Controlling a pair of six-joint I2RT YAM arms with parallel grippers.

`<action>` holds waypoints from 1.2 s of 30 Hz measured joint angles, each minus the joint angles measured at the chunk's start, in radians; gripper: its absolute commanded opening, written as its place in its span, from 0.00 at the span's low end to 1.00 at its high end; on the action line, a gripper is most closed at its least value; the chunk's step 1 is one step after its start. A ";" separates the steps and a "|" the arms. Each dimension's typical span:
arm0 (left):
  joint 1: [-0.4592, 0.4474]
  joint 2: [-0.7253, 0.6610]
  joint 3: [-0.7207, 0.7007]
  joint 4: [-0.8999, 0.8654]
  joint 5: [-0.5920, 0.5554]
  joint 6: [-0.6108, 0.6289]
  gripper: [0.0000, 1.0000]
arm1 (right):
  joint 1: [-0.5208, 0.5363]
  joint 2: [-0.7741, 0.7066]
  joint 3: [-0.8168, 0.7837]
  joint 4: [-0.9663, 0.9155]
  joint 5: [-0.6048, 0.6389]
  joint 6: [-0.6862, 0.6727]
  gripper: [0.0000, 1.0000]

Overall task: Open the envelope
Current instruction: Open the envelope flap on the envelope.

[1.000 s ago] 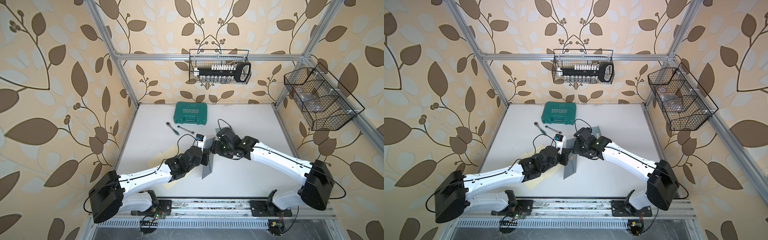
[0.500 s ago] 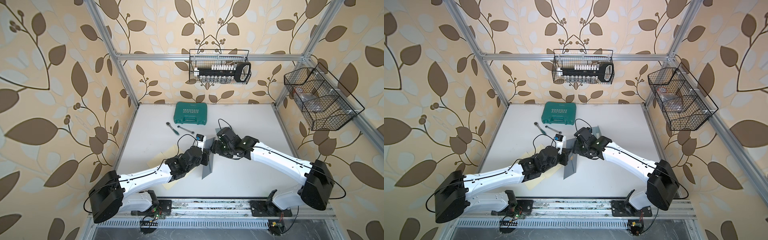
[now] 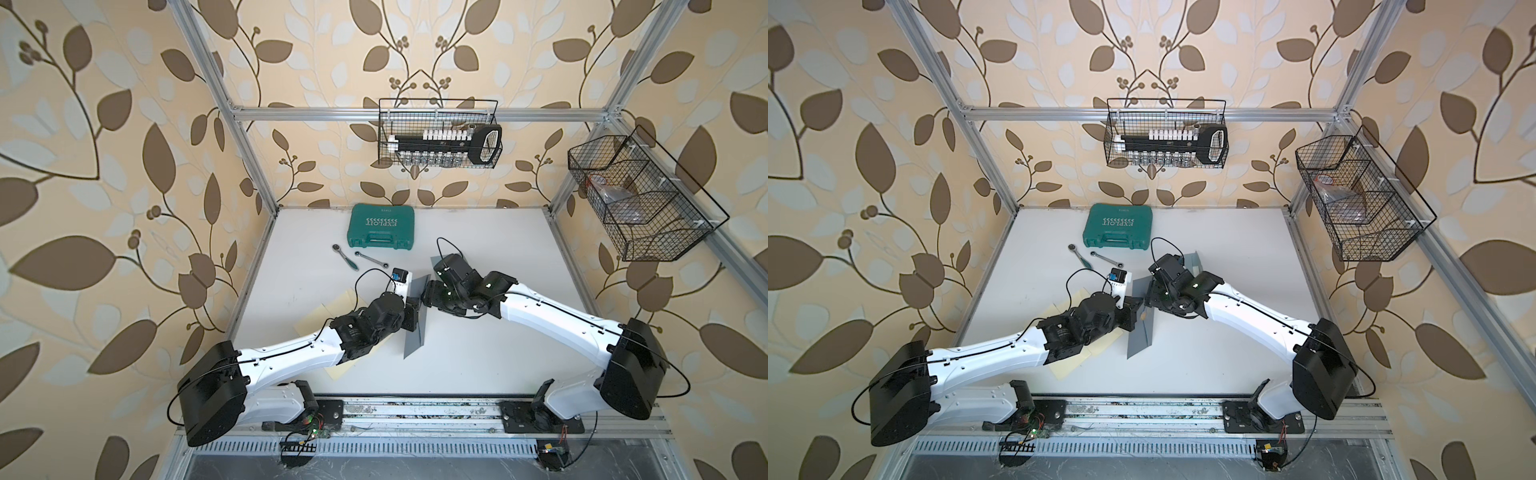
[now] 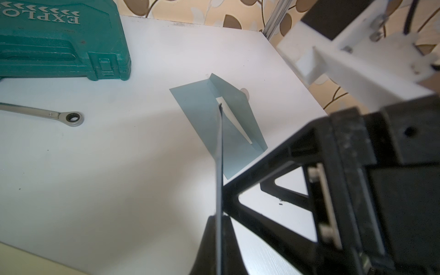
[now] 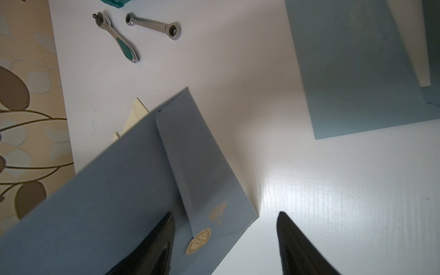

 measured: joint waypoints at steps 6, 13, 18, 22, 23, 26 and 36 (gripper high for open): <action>0.000 0.000 0.000 -0.002 0.000 0.000 0.00 | -0.005 0.002 -0.001 0.000 -0.010 0.000 0.67; 0.000 0.000 0.000 -0.002 0.000 0.000 0.00 | -0.006 0.002 -0.001 0.000 -0.016 0.000 0.67; 0.000 0.001 0.000 -0.002 0.000 0.000 0.00 | -0.006 0.010 -0.001 0.001 -0.019 0.000 0.67; 0.000 0.002 0.000 -0.003 0.000 0.000 0.00 | -0.006 0.023 -0.001 0.000 -0.026 0.000 0.67; 0.000 0.002 0.000 -0.003 0.000 0.000 0.00 | -0.006 0.024 -0.001 0.000 -0.029 0.000 0.67; 0.000 0.002 0.000 -0.003 0.000 0.000 0.00 | -0.008 0.024 -0.001 0.000 -0.030 0.000 0.67; 0.000 0.002 0.000 -0.004 0.001 0.000 0.00 | -0.008 0.025 0.002 -0.011 -0.026 -0.002 0.64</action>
